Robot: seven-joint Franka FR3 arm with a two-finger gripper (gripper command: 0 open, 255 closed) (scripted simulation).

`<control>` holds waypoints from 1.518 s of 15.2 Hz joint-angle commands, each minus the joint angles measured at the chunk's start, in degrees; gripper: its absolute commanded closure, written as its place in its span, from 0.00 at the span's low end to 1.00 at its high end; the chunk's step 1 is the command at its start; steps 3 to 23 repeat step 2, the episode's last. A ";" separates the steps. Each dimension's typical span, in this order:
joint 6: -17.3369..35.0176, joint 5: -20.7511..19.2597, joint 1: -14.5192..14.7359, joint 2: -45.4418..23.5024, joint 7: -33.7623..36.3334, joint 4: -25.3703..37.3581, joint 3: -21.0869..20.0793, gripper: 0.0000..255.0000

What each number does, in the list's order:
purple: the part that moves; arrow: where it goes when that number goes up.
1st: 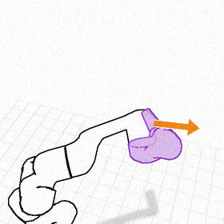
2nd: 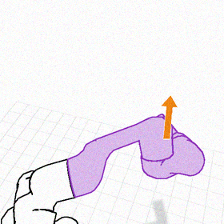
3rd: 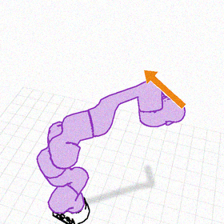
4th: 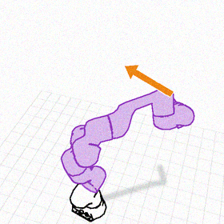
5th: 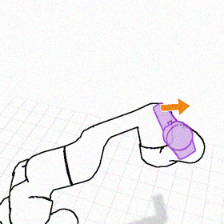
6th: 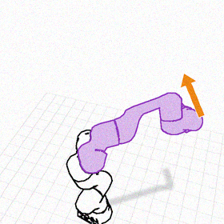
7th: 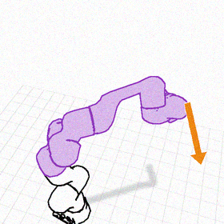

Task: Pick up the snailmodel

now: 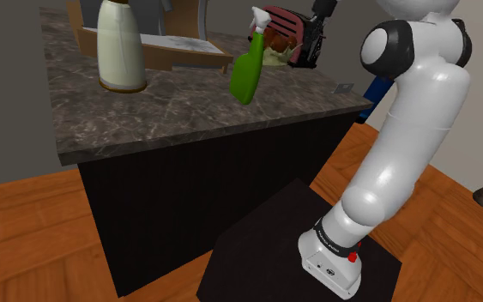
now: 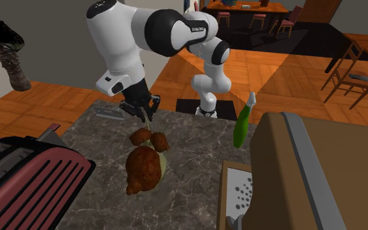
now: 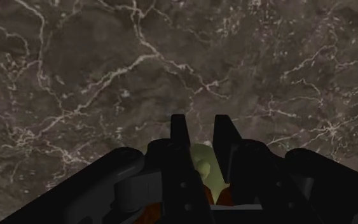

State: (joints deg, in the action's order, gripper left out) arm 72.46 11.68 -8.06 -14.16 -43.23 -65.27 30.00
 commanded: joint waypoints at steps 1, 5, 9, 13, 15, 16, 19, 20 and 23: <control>-1.28 0.39 -0.45 -0.66 -0.07 1.90 0.08 1.00; -1.27 0.39 -0.45 -0.65 -0.07 1.89 0.08 1.00; -1.27 0.39 -0.45 -0.65 -0.07 1.89 0.08 1.00; -1.27 0.39 -0.45 -0.65 -0.07 1.89 0.08 1.00; -1.27 0.39 -0.45 -0.65 -0.07 1.89 0.08 1.00; -1.27 0.39 -0.45 -0.65 -0.07 1.89 0.08 1.00; -1.27 0.39 -0.45 -0.65 -0.07 1.89 0.08 1.00; -1.27 0.39 -0.45 -0.65 -0.07 1.89 0.08 1.00; -1.27 0.39 -0.45 -0.65 -0.07 1.89 0.08 1.00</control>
